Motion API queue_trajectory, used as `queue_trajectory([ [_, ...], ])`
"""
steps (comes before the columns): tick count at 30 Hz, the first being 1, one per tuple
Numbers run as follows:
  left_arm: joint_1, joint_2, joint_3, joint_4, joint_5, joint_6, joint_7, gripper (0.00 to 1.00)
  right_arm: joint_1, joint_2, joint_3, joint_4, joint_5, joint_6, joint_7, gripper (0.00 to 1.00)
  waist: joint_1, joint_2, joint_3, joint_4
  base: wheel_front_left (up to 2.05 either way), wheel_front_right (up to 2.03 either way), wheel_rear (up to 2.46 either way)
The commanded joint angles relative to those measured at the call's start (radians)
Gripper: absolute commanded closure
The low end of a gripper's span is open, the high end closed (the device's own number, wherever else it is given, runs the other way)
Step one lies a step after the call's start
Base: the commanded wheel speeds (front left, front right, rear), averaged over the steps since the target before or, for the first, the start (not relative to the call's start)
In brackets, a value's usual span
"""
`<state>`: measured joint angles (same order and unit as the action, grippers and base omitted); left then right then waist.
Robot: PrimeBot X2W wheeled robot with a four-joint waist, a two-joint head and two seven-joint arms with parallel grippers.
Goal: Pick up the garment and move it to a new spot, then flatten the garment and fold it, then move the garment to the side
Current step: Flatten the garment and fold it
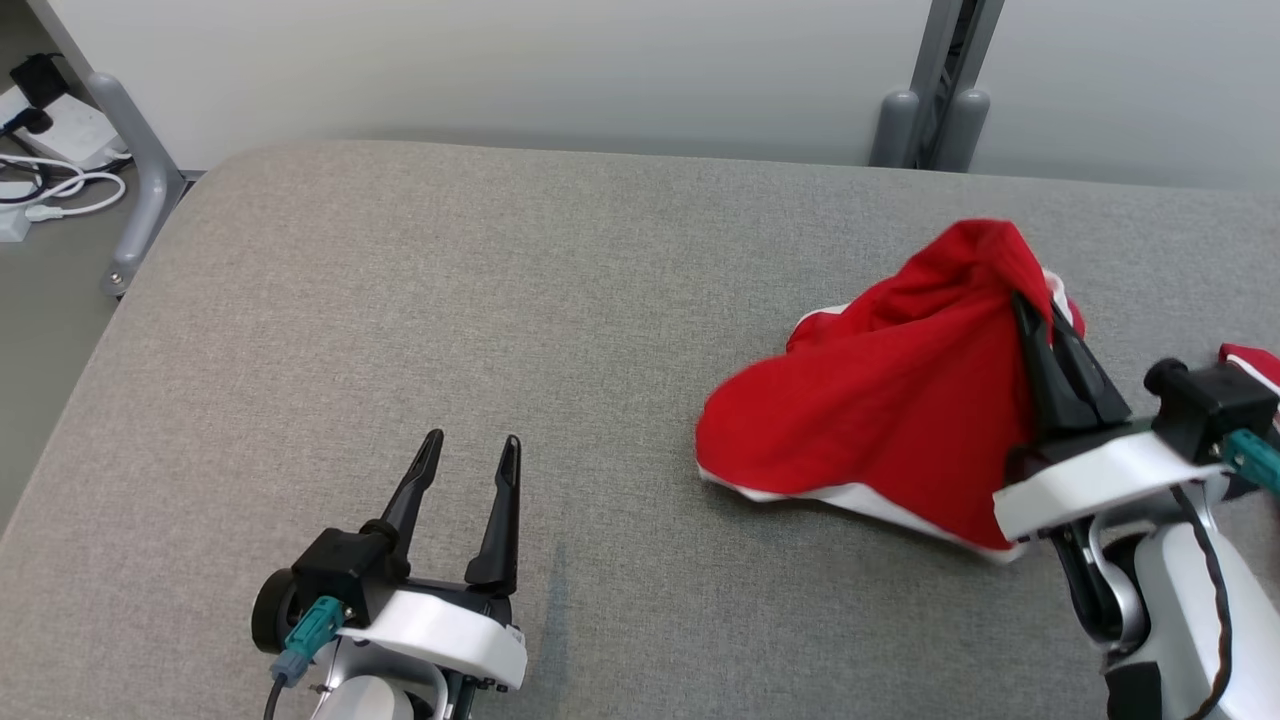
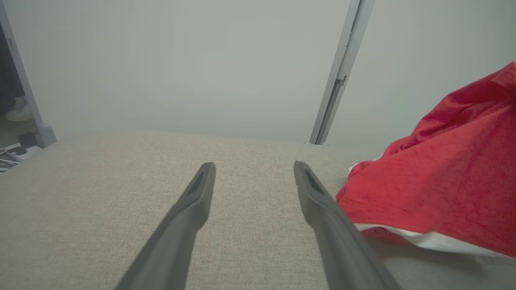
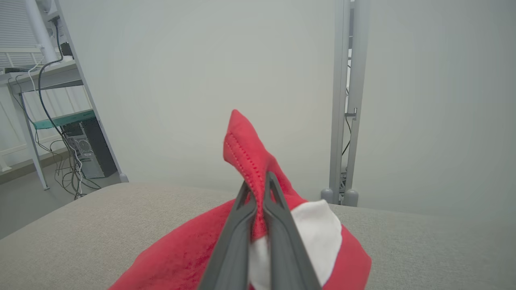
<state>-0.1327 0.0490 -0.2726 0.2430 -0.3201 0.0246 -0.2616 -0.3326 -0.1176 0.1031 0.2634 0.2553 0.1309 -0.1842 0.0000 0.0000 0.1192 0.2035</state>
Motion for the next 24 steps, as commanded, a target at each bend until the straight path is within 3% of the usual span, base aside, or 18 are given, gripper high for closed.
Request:
queue_trajectory([
  [1, -0.001, 0.004, 0.001, 0.001, -0.007, 0.005, -0.004, 0.00, -0.019, -0.015, 0.012, -0.015, 0.005, 0.000, 0.011, 1.00, 0.0000, 0.0000, -0.002, 0.001, 0.00, 0.00, 0.00],
  [9, 0.002, 0.004, -0.009, 0.000, -0.016, 0.011, -0.004, 0.00, -0.136, -0.036, 0.142, -0.141, 0.105, 0.000, 0.021, 1.00, 0.0000, 0.0000, -0.013, 0.016, 0.00, 0.00, 0.00],
  [14, 0.003, 0.004, -0.012, -0.003, -0.022, 0.013, -0.004, 0.00, -0.168, -0.037, 0.152, -0.172, 0.218, 0.000, 0.002, 1.00, 0.0000, 0.0000, -0.014, 0.031, 0.00, 0.00, 0.00],
  [18, 0.004, 0.004, -0.009, -0.006, -0.020, 0.013, -0.004, 0.00, -0.149, -0.054, 0.083, -0.086, 0.259, -0.001, 0.009, 1.00, 0.0000, 0.0000, -0.010, 0.040, 0.00, 0.00, 0.00],
  [22, 0.001, 0.003, -0.014, -0.008, -0.020, 0.014, -0.004, 0.00, -0.142, -0.079, -0.036, 0.098, 0.183, 0.000, 0.038, 1.00, 0.0000, 0.0000, -0.002, 0.046, 0.00, 0.00, 0.00],
  [23, -0.005, 0.004, -0.016, -0.008, -0.022, 0.015, -0.004, 0.00, -0.147, -0.076, -0.144, 0.221, 0.110, 0.000, 0.046, 0.00, 0.0000, 0.0000, 0.006, 0.045, 0.00, 0.00, 0.00],
  [24, -0.007, 0.004, -0.017, -0.007, -0.022, 0.014, -0.004, 0.00, -0.151, -0.070, -0.171, 0.255, 0.084, 0.000, 0.053, 0.00, 0.0000, 0.0000, 0.009, 0.043, 0.00, 0.00, 0.00],
])
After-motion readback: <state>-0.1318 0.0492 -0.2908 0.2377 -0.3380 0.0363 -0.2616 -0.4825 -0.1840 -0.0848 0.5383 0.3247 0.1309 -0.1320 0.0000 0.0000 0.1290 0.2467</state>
